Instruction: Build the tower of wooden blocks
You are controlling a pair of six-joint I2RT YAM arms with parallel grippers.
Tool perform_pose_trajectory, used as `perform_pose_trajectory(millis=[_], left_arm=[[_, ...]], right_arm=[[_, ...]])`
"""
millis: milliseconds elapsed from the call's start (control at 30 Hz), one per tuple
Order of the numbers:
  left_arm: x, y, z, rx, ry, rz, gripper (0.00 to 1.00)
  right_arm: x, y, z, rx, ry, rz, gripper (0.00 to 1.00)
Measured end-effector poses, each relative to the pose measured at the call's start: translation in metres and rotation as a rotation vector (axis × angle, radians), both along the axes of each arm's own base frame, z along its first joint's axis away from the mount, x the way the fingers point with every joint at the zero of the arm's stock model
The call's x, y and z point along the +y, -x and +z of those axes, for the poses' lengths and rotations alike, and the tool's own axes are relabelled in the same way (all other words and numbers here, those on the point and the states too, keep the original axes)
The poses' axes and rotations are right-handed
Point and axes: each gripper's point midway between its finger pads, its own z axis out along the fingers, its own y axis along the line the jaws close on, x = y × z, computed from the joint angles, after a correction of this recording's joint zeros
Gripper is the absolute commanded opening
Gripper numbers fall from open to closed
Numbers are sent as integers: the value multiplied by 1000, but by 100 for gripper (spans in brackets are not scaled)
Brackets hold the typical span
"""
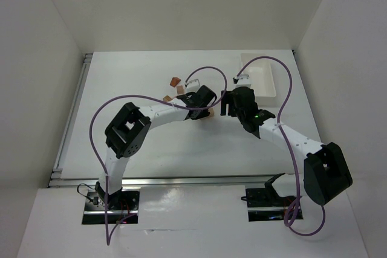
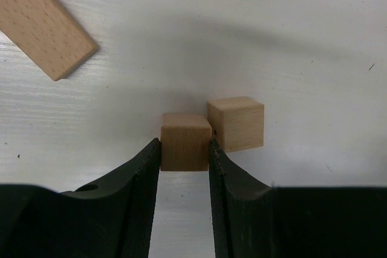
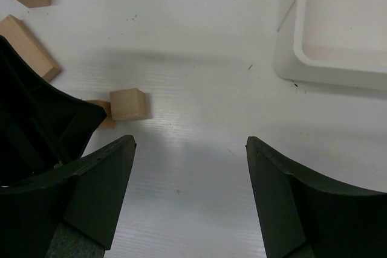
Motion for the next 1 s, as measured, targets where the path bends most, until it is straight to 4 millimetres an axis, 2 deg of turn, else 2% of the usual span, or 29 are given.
perform_pose_trajectory(millis=[267, 533, 567, 700, 767, 800, 900, 1000], left_arm=[[-3, 1, 0, 2, 9, 5, 13], [-4, 2, 0, 1, 9, 3, 22], [-4, 2, 1, 0, 9, 3, 22], [-3, 1, 1, -5, 4, 8, 29], [-2, 0, 1, -11, -1, 12, 34], [-2, 0, 2, -15, -3, 13, 41], [-4, 0, 3, -25, -5, 10, 49], [-5, -2, 4, -37, -3, 8, 51]], right_arm=[[0, 0, 0, 0, 1, -2, 82], [0, 0, 0, 0, 0, 0, 83], [0, 0, 0, 0, -1, 2, 86], [2, 1, -1, 4, -4, 9, 86], [3, 1, -1, 5, -6, 13, 86], [3, 1, -1, 7, -6, 15, 86], [3, 1, -5, 16, -3, 17, 86], [4, 1, -7, 22, -1, 18, 86]])
